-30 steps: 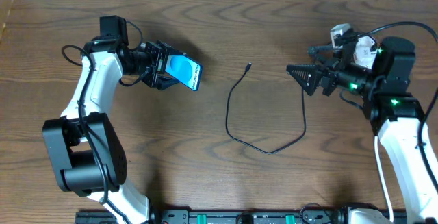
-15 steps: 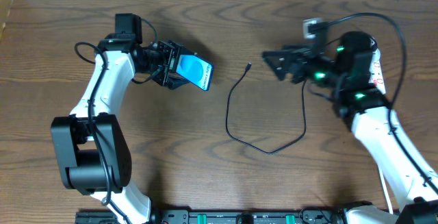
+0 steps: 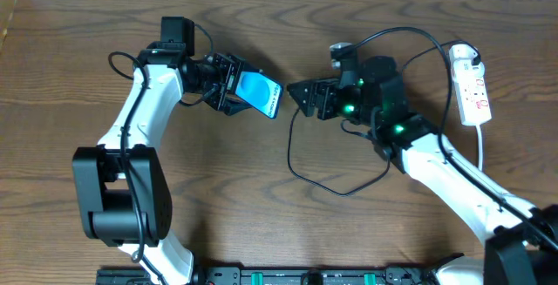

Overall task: Plug charger to phone and switch on socket
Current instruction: 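Move the right gripper toward the phone held by the left gripper, then grasp the phone's edge with the right gripper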

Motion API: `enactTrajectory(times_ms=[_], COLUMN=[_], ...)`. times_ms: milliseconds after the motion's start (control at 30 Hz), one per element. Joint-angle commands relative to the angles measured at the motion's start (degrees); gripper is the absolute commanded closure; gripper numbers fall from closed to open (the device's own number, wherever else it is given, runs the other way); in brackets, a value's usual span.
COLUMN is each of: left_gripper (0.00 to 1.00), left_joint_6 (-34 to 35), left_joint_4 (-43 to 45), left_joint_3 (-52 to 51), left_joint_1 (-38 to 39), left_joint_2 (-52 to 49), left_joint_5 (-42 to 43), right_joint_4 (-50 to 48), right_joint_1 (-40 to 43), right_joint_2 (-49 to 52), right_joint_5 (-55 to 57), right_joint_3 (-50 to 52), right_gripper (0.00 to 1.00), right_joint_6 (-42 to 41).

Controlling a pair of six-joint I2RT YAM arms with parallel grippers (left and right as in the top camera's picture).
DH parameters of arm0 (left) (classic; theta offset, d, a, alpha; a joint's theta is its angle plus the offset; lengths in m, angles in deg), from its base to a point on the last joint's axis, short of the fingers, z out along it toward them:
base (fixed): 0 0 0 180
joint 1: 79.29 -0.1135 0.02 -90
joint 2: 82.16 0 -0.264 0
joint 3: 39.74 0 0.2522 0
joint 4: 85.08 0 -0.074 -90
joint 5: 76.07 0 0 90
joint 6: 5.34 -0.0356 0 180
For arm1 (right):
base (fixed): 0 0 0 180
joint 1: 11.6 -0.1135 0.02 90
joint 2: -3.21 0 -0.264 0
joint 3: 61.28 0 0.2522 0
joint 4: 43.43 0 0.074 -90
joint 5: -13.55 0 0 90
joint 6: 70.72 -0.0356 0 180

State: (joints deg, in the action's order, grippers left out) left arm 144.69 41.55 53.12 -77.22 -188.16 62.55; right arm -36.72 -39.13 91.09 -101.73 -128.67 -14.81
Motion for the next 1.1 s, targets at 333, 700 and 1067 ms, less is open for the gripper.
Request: enactTrajectory(times_ms=[333,700,1067], left_gripper=[0.46,0.46,0.46], left_joint_6=[1.6,1.6,1.6], left_joint_4=[0.1,0.1,0.1], left_joint_3=[1.3,1.3,1.3], left_joint_1=[1.7,2.5,4.1], left_joint_2=[0.9,0.9,0.9], left_joint_5=[0.8,0.8,0.8], right_joint_4=[-2.5,-9.1,-12.9], right_joint_1=[-6.4,-9.3,-9.3], right_joint_2=[3.2,9.6,11.9], right_joint_5=[9.7,12.9,12.7], right_joint_3=[-0.9,-0.9,-0.9], right_gripper=[0.33,0.43,0.61], right_joint_6=[-6.4,-11.1,-12.2])
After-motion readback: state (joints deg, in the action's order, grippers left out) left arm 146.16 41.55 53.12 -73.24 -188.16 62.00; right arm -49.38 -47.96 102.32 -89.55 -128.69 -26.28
